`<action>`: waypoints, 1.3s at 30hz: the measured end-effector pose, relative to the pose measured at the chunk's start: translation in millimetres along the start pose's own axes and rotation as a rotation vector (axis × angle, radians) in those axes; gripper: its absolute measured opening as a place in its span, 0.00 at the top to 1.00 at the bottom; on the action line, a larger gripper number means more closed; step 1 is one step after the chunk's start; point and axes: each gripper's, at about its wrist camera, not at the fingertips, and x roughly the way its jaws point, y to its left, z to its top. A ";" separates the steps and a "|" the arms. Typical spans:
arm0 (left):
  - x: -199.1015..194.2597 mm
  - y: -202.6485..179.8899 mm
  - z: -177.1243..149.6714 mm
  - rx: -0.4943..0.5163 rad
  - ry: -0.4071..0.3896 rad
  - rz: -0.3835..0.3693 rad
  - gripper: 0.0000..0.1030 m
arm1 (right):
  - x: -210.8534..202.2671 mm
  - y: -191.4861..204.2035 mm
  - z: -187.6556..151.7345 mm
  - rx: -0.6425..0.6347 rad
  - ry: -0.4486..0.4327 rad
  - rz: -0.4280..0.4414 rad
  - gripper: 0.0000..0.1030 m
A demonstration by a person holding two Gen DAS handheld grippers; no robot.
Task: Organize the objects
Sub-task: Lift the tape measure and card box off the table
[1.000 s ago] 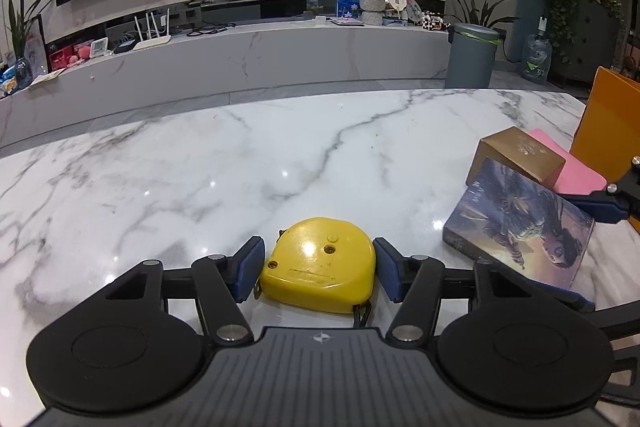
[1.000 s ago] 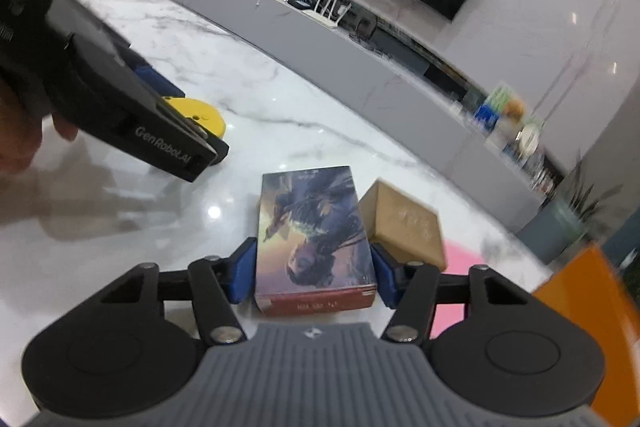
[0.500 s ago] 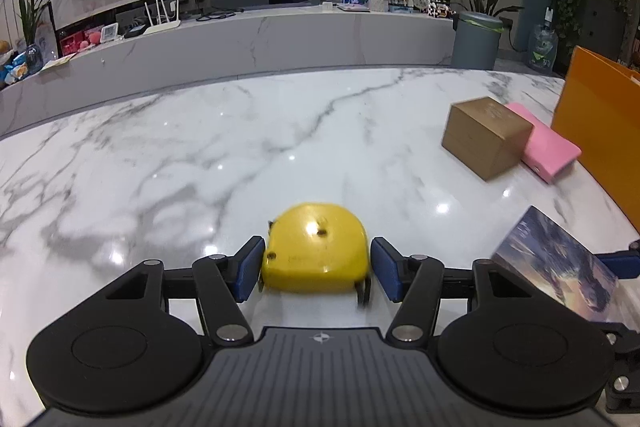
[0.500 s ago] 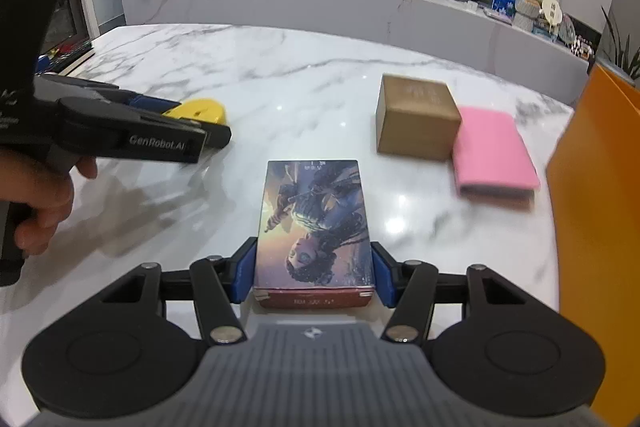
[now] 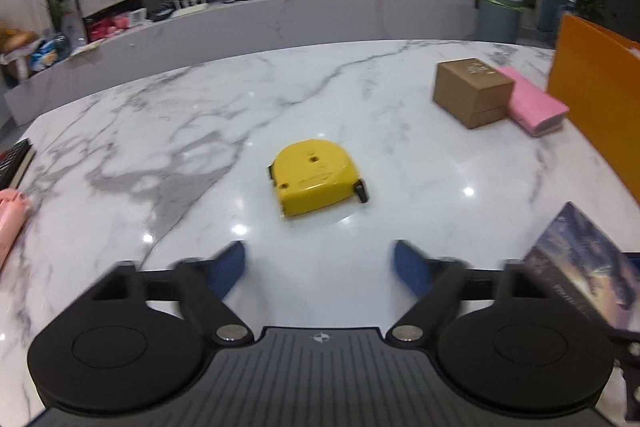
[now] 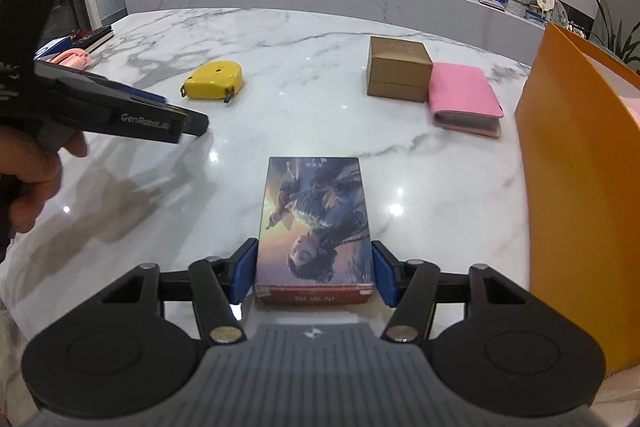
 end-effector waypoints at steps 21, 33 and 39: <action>34.4 9.0 22.0 -0.153 -0.118 0.028 0.22 | 23.7 -9.3 10.5 0.034 -0.072 -0.024 0.16; 19.9 1.9 18.8 -0.122 -0.077 -0.012 0.38 | 19.6 -1.5 12.6 0.013 -0.072 -0.014 0.43; 4.2 5.2 18.2 -0.132 -0.067 -0.012 0.38 | 12.1 -3.9 11.6 0.030 -0.057 -0.021 0.43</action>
